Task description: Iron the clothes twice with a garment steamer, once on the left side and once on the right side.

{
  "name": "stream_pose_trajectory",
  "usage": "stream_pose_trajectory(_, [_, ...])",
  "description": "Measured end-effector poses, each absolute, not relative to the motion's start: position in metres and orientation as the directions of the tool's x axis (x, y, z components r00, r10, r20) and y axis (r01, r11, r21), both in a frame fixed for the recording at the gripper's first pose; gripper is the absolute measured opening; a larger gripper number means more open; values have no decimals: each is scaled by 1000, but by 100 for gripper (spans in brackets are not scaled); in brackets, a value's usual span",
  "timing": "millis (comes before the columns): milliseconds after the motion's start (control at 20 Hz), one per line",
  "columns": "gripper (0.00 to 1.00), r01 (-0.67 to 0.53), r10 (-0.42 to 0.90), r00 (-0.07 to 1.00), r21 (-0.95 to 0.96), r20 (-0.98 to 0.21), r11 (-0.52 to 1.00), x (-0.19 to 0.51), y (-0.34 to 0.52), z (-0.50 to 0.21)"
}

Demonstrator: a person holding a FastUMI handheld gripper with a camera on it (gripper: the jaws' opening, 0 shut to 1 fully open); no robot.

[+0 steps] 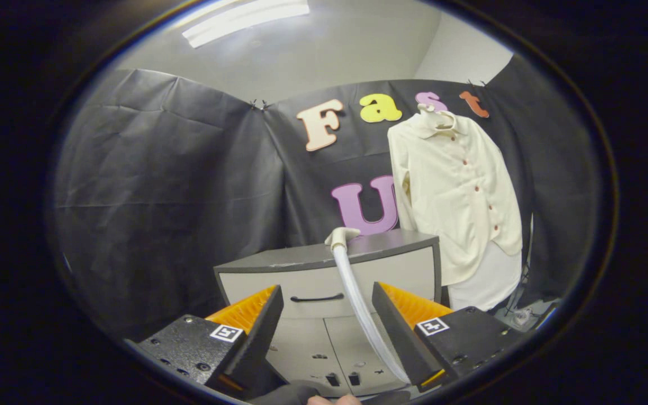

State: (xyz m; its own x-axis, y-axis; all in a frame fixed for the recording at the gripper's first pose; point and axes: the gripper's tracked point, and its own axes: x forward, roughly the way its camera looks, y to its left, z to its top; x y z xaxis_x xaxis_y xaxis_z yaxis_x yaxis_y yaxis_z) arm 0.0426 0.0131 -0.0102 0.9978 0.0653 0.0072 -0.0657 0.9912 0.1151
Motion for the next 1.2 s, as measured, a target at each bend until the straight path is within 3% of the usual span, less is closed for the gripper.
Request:
stream_pose_trajectory(450, [96, -42, 43, 999, 85, -7, 996, 103, 7, 2])
stream_pose_trajectory(1200, [97, -57, 35, 981, -110, -191, 992, 258, 21, -8])
